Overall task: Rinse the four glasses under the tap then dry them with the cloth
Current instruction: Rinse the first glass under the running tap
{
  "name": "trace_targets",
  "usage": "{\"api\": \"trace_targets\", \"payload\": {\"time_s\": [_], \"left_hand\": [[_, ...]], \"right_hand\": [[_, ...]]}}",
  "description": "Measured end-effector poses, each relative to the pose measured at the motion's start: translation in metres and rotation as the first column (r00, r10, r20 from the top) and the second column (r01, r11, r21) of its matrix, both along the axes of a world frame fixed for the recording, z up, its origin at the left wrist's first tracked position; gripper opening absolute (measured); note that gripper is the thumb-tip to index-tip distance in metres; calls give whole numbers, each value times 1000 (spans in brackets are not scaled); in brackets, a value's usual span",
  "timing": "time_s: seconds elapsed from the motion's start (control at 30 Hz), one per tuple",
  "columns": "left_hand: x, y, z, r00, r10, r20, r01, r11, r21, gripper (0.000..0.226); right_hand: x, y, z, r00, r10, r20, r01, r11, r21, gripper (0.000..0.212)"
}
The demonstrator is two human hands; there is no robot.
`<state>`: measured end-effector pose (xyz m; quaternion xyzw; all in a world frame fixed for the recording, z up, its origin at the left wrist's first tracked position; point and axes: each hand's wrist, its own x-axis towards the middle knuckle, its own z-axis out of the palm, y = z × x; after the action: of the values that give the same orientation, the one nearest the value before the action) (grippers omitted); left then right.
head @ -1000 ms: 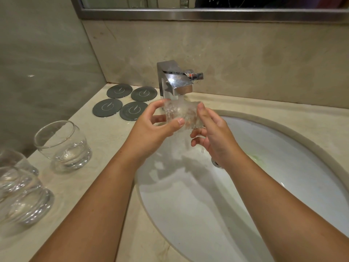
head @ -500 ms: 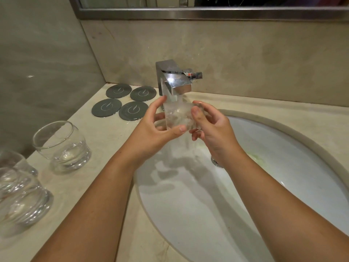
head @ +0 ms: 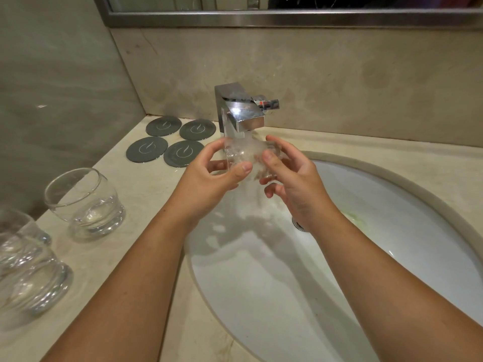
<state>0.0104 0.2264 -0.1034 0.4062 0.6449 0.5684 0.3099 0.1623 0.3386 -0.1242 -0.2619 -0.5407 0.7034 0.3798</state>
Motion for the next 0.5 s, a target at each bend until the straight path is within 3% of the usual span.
{"api": "trace_targets", "payload": {"time_s": [0.13, 0.27, 0.5], "left_hand": [[1, 0, -1, 999, -30, -17, 30, 999, -21, 86], [5, -1, 2, 999, -5, -46, 5, 1000, -3, 83], [3, 1, 3, 991, 112, -78, -110, 994, 24, 73]], "right_hand": [[-1, 1, -2, 999, -45, -10, 45, 999, -27, 44], [-2, 3, 0, 998, -62, -10, 61, 993, -97, 43], [-1, -3, 1, 995, 96, 40, -85, 971, -224, 44]]}}
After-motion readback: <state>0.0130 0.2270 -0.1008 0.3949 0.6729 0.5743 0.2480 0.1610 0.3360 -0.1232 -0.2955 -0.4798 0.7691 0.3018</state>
